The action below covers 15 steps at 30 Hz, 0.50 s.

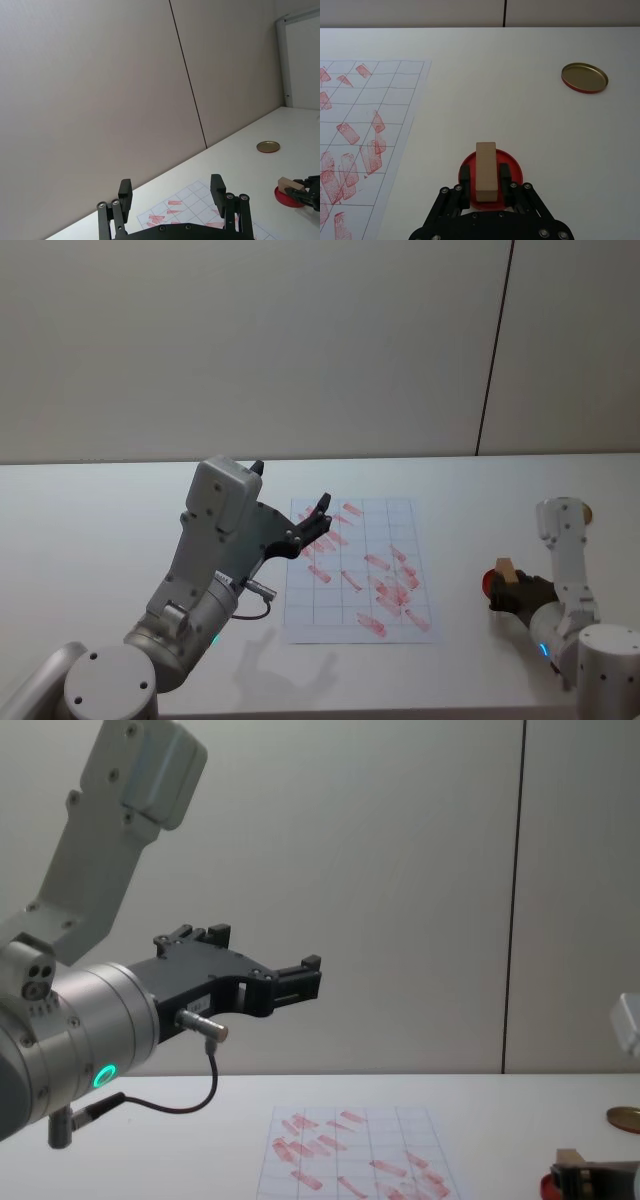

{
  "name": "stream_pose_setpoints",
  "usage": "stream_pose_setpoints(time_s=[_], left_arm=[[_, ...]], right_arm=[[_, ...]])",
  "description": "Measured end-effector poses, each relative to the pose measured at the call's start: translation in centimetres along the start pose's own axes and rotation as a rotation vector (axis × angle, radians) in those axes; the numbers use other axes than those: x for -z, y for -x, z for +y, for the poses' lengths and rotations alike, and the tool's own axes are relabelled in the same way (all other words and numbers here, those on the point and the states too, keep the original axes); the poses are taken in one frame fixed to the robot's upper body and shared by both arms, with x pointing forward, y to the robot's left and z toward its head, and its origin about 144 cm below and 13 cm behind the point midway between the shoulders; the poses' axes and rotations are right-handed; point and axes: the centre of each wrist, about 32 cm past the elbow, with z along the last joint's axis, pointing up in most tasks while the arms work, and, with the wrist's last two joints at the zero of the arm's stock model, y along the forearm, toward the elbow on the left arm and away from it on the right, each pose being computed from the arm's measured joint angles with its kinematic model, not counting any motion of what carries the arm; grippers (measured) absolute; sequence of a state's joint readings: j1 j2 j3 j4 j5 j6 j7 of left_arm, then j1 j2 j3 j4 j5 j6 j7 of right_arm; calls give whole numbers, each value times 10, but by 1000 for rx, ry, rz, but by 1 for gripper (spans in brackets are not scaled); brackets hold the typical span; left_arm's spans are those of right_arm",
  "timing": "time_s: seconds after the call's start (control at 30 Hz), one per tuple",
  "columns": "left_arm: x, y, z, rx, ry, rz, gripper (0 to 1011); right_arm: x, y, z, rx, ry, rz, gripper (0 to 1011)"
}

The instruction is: Use the one hand to pick up the stamp and affix it onto the A4 paper.

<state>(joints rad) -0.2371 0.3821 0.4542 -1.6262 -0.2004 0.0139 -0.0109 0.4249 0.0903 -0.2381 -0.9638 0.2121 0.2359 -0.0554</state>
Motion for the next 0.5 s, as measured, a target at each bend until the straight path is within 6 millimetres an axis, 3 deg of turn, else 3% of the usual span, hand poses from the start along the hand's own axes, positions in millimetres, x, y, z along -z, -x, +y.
stream_pose_setpoints(time_s=[0.17,0.5], left_arm=[[0,0,0,0,0,0,993],[0,0,0,0,0,0,993]], right_arm=[[0,0,1,8,7,2,223],[1,-1,2,23,18,7,219]])
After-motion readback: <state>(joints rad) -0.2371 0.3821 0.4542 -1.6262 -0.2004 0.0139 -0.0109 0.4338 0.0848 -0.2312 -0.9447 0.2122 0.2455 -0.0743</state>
